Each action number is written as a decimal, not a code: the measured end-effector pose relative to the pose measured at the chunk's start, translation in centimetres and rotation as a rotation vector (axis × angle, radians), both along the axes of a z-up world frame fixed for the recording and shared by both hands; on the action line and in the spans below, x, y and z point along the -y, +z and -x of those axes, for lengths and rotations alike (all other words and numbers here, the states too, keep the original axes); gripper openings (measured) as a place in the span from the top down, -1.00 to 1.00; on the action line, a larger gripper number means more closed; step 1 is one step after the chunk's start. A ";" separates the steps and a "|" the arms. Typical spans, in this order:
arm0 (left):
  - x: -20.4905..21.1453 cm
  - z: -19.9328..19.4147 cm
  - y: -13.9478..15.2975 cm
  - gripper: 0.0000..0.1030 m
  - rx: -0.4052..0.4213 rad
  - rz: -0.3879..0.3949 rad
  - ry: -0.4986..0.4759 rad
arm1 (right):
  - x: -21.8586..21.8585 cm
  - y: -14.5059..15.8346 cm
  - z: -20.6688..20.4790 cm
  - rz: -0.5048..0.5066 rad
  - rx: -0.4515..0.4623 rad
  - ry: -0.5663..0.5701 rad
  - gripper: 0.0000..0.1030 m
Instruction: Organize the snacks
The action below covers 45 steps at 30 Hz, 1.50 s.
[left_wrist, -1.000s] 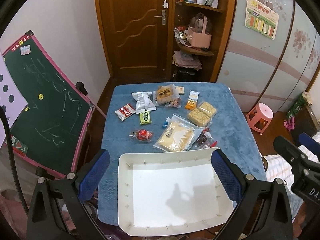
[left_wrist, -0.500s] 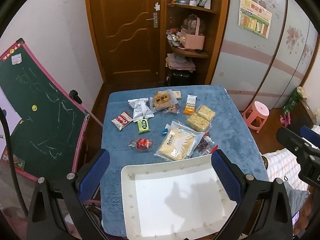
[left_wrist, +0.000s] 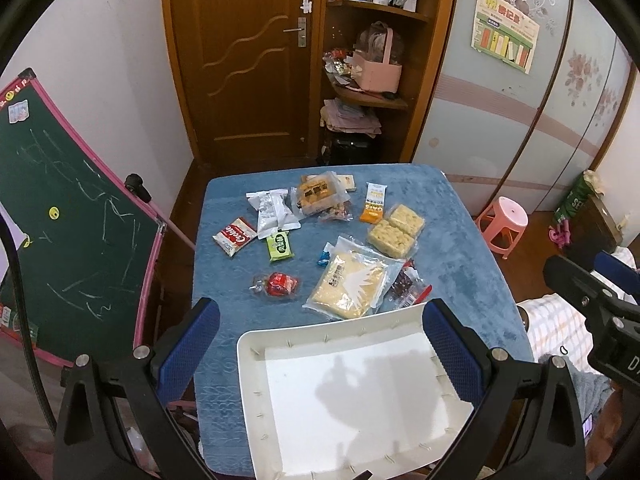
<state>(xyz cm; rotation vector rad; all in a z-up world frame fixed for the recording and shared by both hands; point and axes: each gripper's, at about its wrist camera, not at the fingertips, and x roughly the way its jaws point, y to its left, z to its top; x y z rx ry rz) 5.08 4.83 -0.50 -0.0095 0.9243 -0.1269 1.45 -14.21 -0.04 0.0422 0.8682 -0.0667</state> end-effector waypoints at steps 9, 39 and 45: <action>0.1 0.2 -0.5 -0.96 0.000 0.021 -0.012 | -0.5 -0.3 0.0 0.004 -0.009 0.014 -0.93; 3.7 -9.1 -9.8 -0.96 -0.254 0.031 -0.131 | 4.6 -9.4 -8.6 -0.097 -0.238 0.129 -0.79; 6.2 -13.5 -15.4 -0.96 -0.381 0.046 -0.153 | 7.5 -15.3 -13.9 -0.141 -0.345 0.184 -0.77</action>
